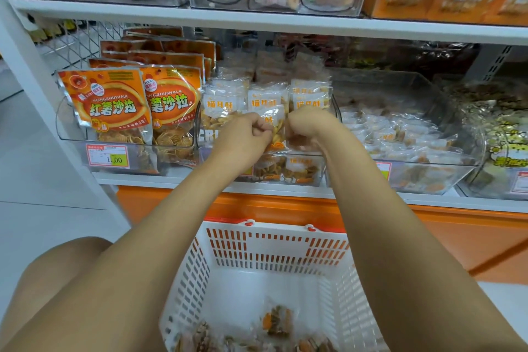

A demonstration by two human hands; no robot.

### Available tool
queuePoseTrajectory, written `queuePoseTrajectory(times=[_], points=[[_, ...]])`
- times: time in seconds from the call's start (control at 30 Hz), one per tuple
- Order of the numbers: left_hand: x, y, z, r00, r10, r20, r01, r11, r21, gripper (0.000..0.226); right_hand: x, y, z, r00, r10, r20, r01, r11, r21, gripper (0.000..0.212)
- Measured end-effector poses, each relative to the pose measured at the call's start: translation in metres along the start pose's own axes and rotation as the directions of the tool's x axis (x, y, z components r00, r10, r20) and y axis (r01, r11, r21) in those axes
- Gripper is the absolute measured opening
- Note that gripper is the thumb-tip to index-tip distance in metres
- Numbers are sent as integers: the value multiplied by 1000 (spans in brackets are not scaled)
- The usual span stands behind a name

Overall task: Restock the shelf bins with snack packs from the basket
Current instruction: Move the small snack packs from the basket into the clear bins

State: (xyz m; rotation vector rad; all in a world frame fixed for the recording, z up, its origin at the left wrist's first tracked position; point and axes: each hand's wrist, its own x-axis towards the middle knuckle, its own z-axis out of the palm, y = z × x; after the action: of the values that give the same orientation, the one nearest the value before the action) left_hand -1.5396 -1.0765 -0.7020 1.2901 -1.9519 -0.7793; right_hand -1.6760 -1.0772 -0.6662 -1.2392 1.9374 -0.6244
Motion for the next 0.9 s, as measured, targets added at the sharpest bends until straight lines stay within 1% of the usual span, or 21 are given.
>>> queuePoseTrajectory(times=[0.07, 0.13, 0.17, 0.2, 0.23, 0.27, 0.3, 0.33, 0.37, 0.4, 0.47, 0.53, 0.6, 0.67, 0.73, 0.77, 0.83, 0.9], points=[[1, 2, 1, 1000, 17, -18, -17, 1000, -24, 9, -3, -1, -4, 999, -34, 12, 33, 997, 69, 23], [0, 4, 1, 1000, 18, -12, -18, 1000, -12, 6, -7, 4, -11, 1000, -28, 11, 27, 994, 107, 8], [-1, 4, 1, 1000, 17, -11, -17, 1000, 3, 7, -10, 6, -14, 999, -48, -16, 49, 996, 69, 15], [-2, 4, 1, 1000, 19, -8, -19, 999, 32, 13, -15, 8, -16, 993, -77, -94, 75, 997, -24, 24], [-5, 2, 1, 1000, 20, 8, -20, 998, 67, 19, -22, 12, -18, 968, -138, -211, 113, 986, -126, 26], [-8, 1, 1, 999, 23, 36, -27, 994, 102, 24, -33, 16, -18, 923, -226, -311, 166, 964, -206, 26], [-13, -1, 2, 996, 22, 83, -33, 990, 136, 29, -40, 22, -18, 886, -291, -362, 223, 950, -218, 28], [-18, -4, 3, 990, 16, 143, -40, 985, 168, 34, -48, 28, -16, 879, -325, -350, 269, 942, -198, 31], [-24, -8, 3, 978, -3, 207, -44, 975, 218, 37, -56, 35, -12, 896, -349, -273, 311, 934, -175, 33], [-30, -14, 4, 960, -43, 278, -43, 954, 297, 38, -61, 42, -5, 921, -355, -157, 328, 928, -177, 35], [-43, -29, 6, 905, -169, 391, -42, 878, 476, 38, -62, 57, 12, 935, -343, 93, 356, 901, -250, 36], [-57, -48, 8, 843, -316, 435, -15, 795, 606, 35, -51, 73, 41, 917, -277, 288, 370, 861, -349, 33], [-68, -69, 10, 777, -438, 453, 14, 731, 682, 26, -29, 103, 80, 893, -147, 426, 343, 835, -431, 24], [-80, -90, 11, 700, -562, 440, 62, 662, 747, 27, -4, 148, 124, 865, -24, 502, 296, 831, -471, 20], [-90, -114, 9, 634, -656, 409, 73, 577, 813, 30, 16, 199, 159, 844, 76, 532, 240, 832, -500, 33], [-94, -126, 7, 613, -687, 389, 78, 543, 836, 31, 21, 223, 171, 833, 113, 542, 227, 824, -520, 36], [-98, -147, 8, 595, -723, 351, 85, 491, 867, 31, 23, 263, 187, 824, 167, 542, 188, 822, -538, 43], [-102, -152, 12, 568, -757, 322, 62, 430, 901, 21, 18, 299, 202, 832, 230, 506, 80, 851, -519, 54]])
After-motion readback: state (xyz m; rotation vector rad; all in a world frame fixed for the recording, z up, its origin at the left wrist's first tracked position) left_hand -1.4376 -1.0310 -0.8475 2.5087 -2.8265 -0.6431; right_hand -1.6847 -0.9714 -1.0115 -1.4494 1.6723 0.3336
